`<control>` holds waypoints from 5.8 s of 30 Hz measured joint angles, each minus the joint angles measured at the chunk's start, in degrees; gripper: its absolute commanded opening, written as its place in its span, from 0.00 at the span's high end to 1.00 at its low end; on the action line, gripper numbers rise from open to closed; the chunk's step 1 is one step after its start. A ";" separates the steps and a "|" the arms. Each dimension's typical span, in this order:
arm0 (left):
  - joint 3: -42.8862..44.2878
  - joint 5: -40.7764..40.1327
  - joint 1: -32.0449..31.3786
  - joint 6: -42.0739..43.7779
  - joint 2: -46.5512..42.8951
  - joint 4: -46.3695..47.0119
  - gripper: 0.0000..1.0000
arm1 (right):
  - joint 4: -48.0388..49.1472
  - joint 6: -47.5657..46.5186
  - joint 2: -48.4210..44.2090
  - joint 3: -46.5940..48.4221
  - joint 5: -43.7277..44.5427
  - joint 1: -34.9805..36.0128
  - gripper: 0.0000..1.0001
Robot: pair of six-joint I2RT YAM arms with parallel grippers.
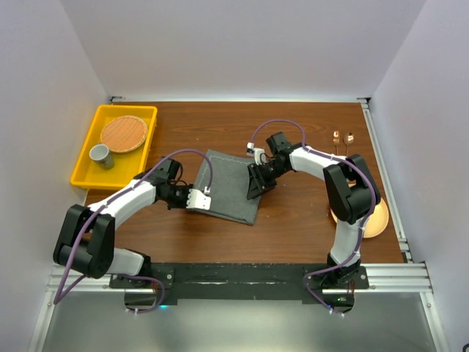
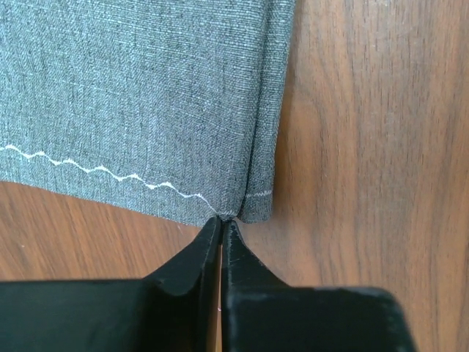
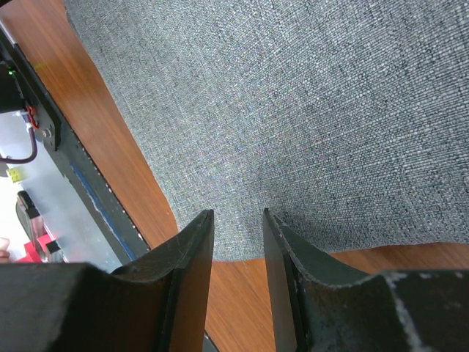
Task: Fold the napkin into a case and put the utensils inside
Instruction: Smooth out the lower triangle-folded napkin at the center of the board.
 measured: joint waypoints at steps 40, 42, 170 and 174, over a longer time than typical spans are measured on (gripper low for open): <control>0.98 1.38 0.74 -5.31 -3.93 -9.27 0.55 | -2.86 0.11 -0.13 1.46 -2.36 0.00 0.51; 4.76 3.98 1.88 -8.37 -5.14 -10.49 0.52 | -3.10 1.20 -0.76 1.44 -3.69 0.02 0.48; -6.34 27.63 6.29 -115.43 16.92 54.93 0.00 | 30.32 33.24 7.48 -3.61 -22.27 -5.09 0.04; 0.09 27.52 6.38 -109.70 15.93 50.16 0.00 | 29.29 33.35 7.87 5.29 -22.51 -7.15 0.08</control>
